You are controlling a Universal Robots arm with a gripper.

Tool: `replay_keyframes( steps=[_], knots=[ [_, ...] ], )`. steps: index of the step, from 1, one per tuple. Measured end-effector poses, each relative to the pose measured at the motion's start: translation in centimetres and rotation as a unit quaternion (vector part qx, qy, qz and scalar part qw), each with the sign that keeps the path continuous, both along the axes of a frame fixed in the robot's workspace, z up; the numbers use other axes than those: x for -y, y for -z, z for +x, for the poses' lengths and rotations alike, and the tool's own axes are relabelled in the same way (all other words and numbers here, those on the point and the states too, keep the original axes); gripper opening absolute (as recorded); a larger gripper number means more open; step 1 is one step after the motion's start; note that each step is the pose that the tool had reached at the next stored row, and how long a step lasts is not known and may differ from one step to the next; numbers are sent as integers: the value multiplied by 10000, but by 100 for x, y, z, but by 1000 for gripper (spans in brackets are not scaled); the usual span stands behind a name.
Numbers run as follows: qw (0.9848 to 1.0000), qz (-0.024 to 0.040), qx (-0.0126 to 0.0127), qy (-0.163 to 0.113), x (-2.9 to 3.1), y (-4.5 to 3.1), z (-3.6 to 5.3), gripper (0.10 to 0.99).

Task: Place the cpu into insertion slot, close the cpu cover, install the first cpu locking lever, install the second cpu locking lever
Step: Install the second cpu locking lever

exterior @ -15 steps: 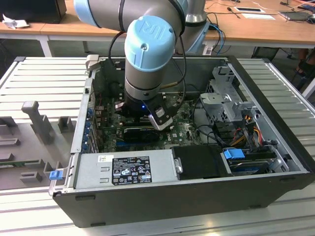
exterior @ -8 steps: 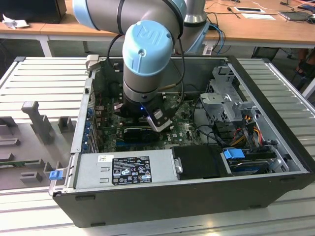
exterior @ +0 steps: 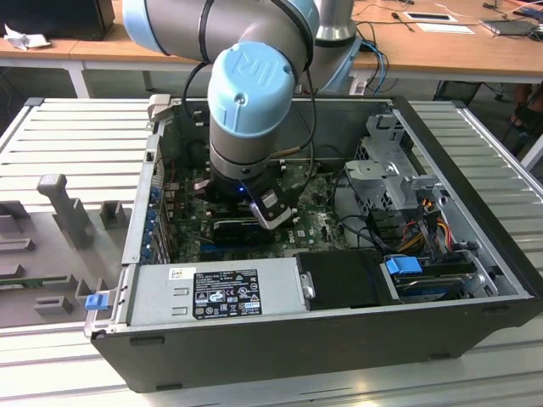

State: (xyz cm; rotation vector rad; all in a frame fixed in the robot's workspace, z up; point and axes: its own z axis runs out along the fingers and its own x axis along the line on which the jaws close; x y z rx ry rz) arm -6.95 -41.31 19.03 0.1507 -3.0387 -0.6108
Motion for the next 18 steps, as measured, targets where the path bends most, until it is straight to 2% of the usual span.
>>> replay_keyframes(
  steps=[2, 6, 15, 18],
  knots=[
    [10000, 5, 1, -1, 1, -16, -2, 106],
    [10000, 24, 0, 0, 0, -135, -4, 106],
    [10000, 25, 0, 0, -1, -308, -4, 106],
    [10000, 26, 1, 0, -1, -321, -3, 106]
  ],
)
